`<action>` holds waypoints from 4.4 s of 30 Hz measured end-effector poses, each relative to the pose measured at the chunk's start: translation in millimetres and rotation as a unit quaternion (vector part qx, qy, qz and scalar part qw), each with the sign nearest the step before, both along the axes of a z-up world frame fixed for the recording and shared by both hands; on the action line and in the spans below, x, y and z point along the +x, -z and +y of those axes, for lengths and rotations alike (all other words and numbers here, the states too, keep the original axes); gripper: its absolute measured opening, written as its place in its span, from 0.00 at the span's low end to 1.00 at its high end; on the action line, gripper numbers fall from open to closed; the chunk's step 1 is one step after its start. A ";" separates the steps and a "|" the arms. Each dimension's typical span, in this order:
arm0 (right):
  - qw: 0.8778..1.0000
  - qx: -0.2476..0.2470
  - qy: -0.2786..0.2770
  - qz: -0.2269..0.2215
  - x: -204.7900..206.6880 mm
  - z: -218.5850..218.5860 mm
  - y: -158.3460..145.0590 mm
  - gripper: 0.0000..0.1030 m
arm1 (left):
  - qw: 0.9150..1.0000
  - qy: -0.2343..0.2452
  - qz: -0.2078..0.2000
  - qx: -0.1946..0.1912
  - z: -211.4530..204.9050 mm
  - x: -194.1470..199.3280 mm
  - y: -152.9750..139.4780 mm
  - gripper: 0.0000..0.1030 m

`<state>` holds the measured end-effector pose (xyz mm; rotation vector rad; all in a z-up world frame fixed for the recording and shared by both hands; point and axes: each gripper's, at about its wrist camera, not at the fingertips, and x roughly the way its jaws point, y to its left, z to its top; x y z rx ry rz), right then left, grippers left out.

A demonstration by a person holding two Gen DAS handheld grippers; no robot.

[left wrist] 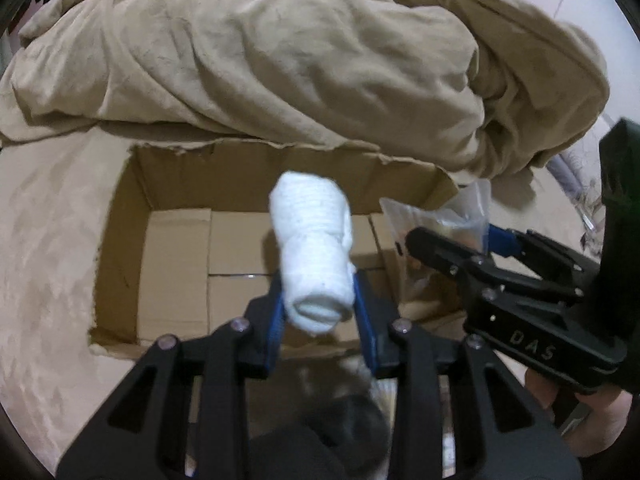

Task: Organize objects
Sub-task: 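Carry the socks and snack bag into the cardboard box and open both tools, then move both tools back toward the remaining pile, then grasp the blue tissue pack with the left tool while the right tool grasps the capybara tissue pack, then lower both tissue packs into the cardboard box and open both tools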

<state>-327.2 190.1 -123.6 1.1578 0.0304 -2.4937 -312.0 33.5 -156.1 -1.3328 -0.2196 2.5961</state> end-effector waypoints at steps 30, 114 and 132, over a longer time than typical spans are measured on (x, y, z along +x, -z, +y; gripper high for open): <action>0.997 -0.016 0.001 0.071 165.3 20.0 -124.2 0.78 | 0.994 -0.040 0.105 0.008 -42.1 203.9 -139.6 0.74; 0.998 -0.049 -0.027 -0.003 169.9 -6.9 -43.0 0.51 | 0.984 -0.038 0.168 -0.048 -67.2 191.4 -91.9 0.69; 0.997 -0.040 -0.038 0.059 55.1 -38.0 -67.9 0.51 | 0.987 -0.062 0.144 -0.044 -71.3 43.5 -72.6 0.69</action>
